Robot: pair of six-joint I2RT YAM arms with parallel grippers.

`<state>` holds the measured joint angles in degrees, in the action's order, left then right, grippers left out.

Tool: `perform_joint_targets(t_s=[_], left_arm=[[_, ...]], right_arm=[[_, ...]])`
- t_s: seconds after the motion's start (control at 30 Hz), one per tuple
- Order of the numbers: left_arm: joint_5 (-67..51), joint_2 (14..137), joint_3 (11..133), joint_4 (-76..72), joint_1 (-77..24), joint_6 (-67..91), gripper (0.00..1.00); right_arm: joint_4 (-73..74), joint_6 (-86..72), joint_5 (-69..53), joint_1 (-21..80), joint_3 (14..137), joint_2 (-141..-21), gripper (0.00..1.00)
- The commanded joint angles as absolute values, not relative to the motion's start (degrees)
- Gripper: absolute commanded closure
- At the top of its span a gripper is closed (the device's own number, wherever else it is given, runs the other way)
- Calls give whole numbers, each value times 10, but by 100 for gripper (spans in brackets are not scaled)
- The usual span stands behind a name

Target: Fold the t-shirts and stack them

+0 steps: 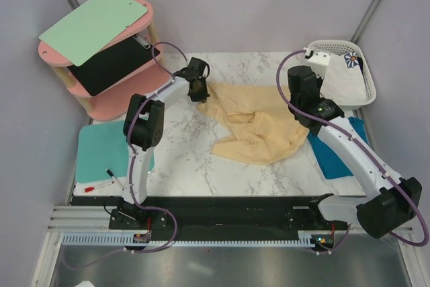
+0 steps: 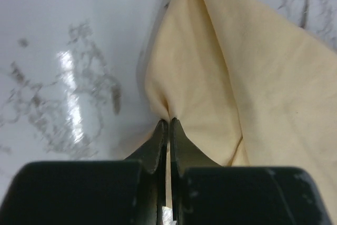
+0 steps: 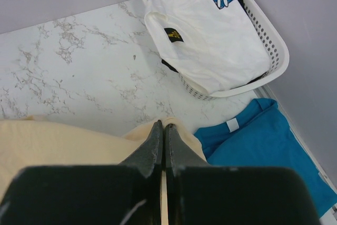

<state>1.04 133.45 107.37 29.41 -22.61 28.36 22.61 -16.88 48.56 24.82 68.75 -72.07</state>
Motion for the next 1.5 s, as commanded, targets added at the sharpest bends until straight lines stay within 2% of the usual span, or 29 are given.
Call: perform_joint_targets(t_s=[0.0,0.3,0.7,1.0,1.3,1.47], left_arm=[[102,1242,994,365,-178,293,98],[138,1030,950,367,-143,258,98],[135,860,875,414,-143,225,98],[115,723,903,473,-143,193,98],[83,590,913,530,-143,154,98],[93,580,978,548,-143,149,98]], right_arm=[[203,-140,474,244,717,-701,100],[203,-118,458,234,729,-656,100],[206,-114,420,231,728,-637,100],[226,-114,381,230,744,-563,100],[266,-134,269,231,752,-447,100],[272,-132,252,230,781,-446,100]])
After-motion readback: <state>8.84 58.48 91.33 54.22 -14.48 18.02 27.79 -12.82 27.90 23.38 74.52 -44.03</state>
